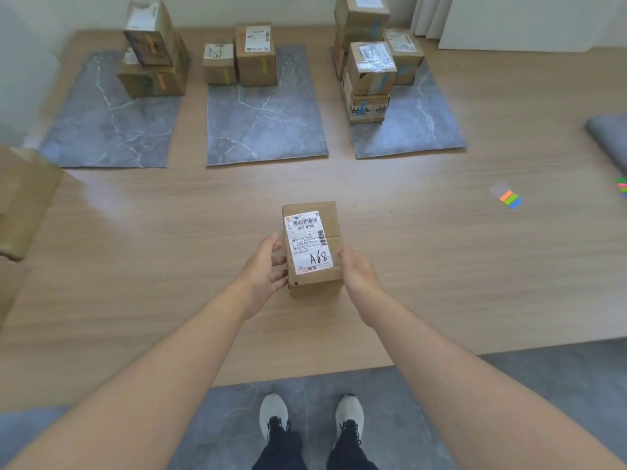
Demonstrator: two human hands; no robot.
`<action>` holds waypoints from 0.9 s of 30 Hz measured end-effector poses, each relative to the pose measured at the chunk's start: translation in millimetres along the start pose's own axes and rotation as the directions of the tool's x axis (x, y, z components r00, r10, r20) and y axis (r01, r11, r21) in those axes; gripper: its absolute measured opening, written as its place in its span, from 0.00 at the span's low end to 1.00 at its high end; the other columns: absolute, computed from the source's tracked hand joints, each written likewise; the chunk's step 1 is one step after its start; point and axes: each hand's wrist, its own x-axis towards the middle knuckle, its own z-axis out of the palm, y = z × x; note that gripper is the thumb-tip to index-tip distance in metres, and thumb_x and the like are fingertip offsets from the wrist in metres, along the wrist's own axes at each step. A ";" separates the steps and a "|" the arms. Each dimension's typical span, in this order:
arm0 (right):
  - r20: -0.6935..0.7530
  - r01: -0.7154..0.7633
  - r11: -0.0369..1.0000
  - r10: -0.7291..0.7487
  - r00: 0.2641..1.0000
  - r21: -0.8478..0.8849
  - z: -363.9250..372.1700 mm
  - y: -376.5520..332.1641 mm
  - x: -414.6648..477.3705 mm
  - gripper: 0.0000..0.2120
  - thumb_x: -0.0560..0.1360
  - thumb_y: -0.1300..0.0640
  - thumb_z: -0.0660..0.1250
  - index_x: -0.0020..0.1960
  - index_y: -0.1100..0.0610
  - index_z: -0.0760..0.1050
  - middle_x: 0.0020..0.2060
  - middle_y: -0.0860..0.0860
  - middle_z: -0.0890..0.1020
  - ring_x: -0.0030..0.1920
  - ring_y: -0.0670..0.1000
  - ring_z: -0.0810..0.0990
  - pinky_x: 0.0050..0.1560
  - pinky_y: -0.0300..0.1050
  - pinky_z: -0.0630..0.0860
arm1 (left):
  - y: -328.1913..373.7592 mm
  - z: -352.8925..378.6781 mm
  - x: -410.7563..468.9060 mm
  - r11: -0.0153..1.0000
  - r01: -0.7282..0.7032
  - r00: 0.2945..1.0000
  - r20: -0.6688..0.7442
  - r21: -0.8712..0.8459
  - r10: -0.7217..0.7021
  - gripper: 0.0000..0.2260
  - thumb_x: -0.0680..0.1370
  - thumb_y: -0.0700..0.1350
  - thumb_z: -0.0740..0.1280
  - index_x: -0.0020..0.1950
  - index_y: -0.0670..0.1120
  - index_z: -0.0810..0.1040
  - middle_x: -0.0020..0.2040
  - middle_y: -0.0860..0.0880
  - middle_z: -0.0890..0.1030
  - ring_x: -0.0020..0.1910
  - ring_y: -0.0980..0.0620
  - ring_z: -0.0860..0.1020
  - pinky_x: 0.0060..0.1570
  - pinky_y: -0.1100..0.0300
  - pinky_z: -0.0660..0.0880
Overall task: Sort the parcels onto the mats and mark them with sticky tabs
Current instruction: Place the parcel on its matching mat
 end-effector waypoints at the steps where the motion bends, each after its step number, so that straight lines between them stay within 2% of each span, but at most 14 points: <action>1: 0.003 -0.005 1.000 0.005 1.000 -0.001 0.2 -0.2 -0.7 0.13 0.84 0.54 0.54 0.53 0.56 0.77 0.37 0.45 0.75 0.37 0.47 0.69 0.36 0.41 0.64 | -0.9 -0.7 0.8 1.000 0.009 1.000 -0.001 0.010 -0.009 0.24 0.83 0.58 0.58 0.75 0.47 0.69 0.64 0.43 0.76 0.65 0.41 0.76 0.69 0.47 0.71; 4: 0.005 -0.015 1.000 0.015 1.000 -0.006 1.1 -0.1 -1.1 0.15 0.84 0.52 0.55 0.53 0.59 0.77 0.39 0.46 0.78 0.39 0.47 0.71 0.38 0.42 0.67 | -0.2 -1.6 -2.0 0.998 0.016 1.000 0.006 0.061 -0.017 0.26 0.83 0.59 0.57 0.77 0.48 0.66 0.71 0.41 0.72 0.74 0.41 0.68 0.72 0.47 0.67; 8: -0.071 0.006 1.000 -0.005 0.997 0.016 2.3 -5.9 -6.6 0.17 0.81 0.50 0.55 0.53 0.63 0.75 0.42 0.50 0.77 0.41 0.50 0.70 0.39 0.46 0.66 | 13.6 1.7 -13.5 0.989 -0.057 0.998 0.006 0.140 0.057 0.26 0.83 0.60 0.56 0.79 0.51 0.64 0.79 0.44 0.63 0.79 0.46 0.60 0.74 0.49 0.64; 10: -0.105 0.033 0.999 -0.029 0.994 0.042 -1.3 -14.5 -11.8 0.16 0.80 0.51 0.55 0.50 0.63 0.73 0.41 0.51 0.74 0.42 0.52 0.69 0.39 0.47 0.65 | 25.6 6.7 -20.8 0.979 -0.114 0.993 0.017 0.167 0.113 0.19 0.84 0.59 0.54 0.72 0.55 0.70 0.76 0.49 0.66 0.78 0.50 0.61 0.73 0.51 0.62; 12: -0.122 0.058 0.995 -0.048 0.991 0.078 -7.4 -23.4 -15.4 0.16 0.82 0.52 0.55 0.53 0.64 0.74 0.42 0.53 0.74 0.42 0.53 0.71 0.40 0.47 0.67 | 38.6 12.9 -26.6 0.970 -0.142 0.990 0.032 0.199 0.139 0.12 0.84 0.58 0.54 0.60 0.58 0.73 0.68 0.51 0.71 0.73 0.52 0.65 0.73 0.52 0.61; 13: -0.133 0.072 0.993 -0.059 0.989 0.096 -11.0 -27.8 -17.1 0.17 0.82 0.52 0.55 0.57 0.65 0.74 0.44 0.56 0.77 0.44 0.54 0.75 0.43 0.47 0.70 | 44.3 16.2 -27.6 0.962 -0.160 0.987 0.045 0.220 0.153 0.12 0.84 0.59 0.54 0.60 0.58 0.74 0.67 0.50 0.72 0.71 0.53 0.65 0.75 0.52 0.60; 14: -0.147 0.085 0.990 -0.068 0.987 0.114 -15.4 -31.1 -18.8 0.18 0.82 0.52 0.56 0.60 0.65 0.75 0.62 0.61 0.78 0.47 0.54 0.77 0.46 0.47 0.72 | 49.5 19.4 -29.2 0.954 -0.182 0.983 0.066 0.237 0.171 0.15 0.83 0.60 0.54 0.63 0.57 0.74 0.69 0.49 0.72 0.71 0.53 0.66 0.76 0.50 0.58; 15: -0.161 0.105 0.986 -0.083 0.983 0.130 -20.1 -34.6 -20.0 0.18 0.82 0.51 0.56 0.59 0.64 0.76 0.47 0.42 0.68 0.48 0.53 0.76 0.47 0.47 0.71 | 54.6 24.0 -30.7 0.947 -0.206 0.978 0.083 0.248 0.191 0.19 0.83 0.61 0.55 0.69 0.55 0.73 0.71 0.49 0.71 0.70 0.53 0.66 0.77 0.49 0.57; 16: -0.174 0.126 0.981 -0.100 0.980 0.145 -25.1 -37.5 -20.4 0.17 0.82 0.51 0.56 0.57 0.62 0.77 0.47 0.52 0.78 0.48 0.51 0.74 0.45 0.45 0.70 | 59.8 29.3 -33.2 0.941 -0.226 0.973 0.099 0.252 0.207 0.22 0.82 0.61 0.55 0.73 0.54 0.71 0.73 0.49 0.71 0.67 0.55 0.67 0.77 0.48 0.57; 18: -0.203 0.163 0.967 -0.123 0.971 0.197 -37.0 -42.7 -21.1 0.14 0.83 0.50 0.57 0.54 0.57 0.77 0.46 0.48 0.76 0.48 0.48 0.72 0.45 0.45 0.69 | 68.3 45.2 -36.3 0.927 -0.257 0.964 0.132 0.272 0.229 0.27 0.80 0.64 0.56 0.76 0.54 0.68 0.76 0.51 0.68 0.64 0.55 0.67 0.76 0.47 0.59; 21: -0.255 0.209 0.943 -0.143 0.956 0.258 -62.3 -43.1 -18.3 0.10 0.84 0.51 0.57 0.57 0.50 0.76 0.47 0.43 0.75 0.51 0.45 0.72 0.54 0.44 0.66 | 75.4 77.3 -42.4 0.901 -0.274 0.957 0.190 0.336 0.220 0.38 0.69 0.70 0.59 0.77 0.57 0.68 0.78 0.51 0.66 0.69 0.51 0.68 0.76 0.47 0.60; 22: -0.275 0.221 0.938 -0.147 0.950 0.265 -72.1 -41.3 -14.8 0.09 0.83 0.50 0.57 0.55 0.51 0.75 0.46 0.43 0.75 0.51 0.46 0.72 0.53 0.44 0.67 | 75.7 89.4 -43.2 0.895 -0.273 0.956 0.204 0.353 0.211 0.39 0.67 0.71 0.59 0.77 0.57 0.68 0.77 0.51 0.66 0.69 0.50 0.69 0.76 0.47 0.60; 25: -0.341 0.245 0.927 -0.141 0.929 0.285 -107.7 -35.6 -1.1 0.12 0.83 0.52 0.58 0.42 0.53 0.72 0.38 0.46 0.72 0.43 0.49 0.69 0.43 0.45 0.69 | 70.4 132.2 -37.5 0.885 -0.308 0.934 0.286 0.349 0.213 0.30 0.78 0.65 0.57 0.78 0.53 0.66 0.76 0.47 0.68 0.74 0.49 0.66 0.74 0.51 0.62; 27: -0.361 0.242 0.922 -0.124 0.924 0.303 -137.1 -30.7 11.7 0.13 0.83 0.53 0.58 0.40 0.53 0.70 0.36 0.46 0.69 0.39 0.50 0.67 0.41 0.47 0.66 | 65.1 164.4 -30.5 0.881 -0.320 0.927 0.306 0.347 0.216 0.25 0.83 0.60 0.54 0.78 0.51 0.66 0.76 0.47 0.68 0.76 0.50 0.64 0.72 0.52 0.63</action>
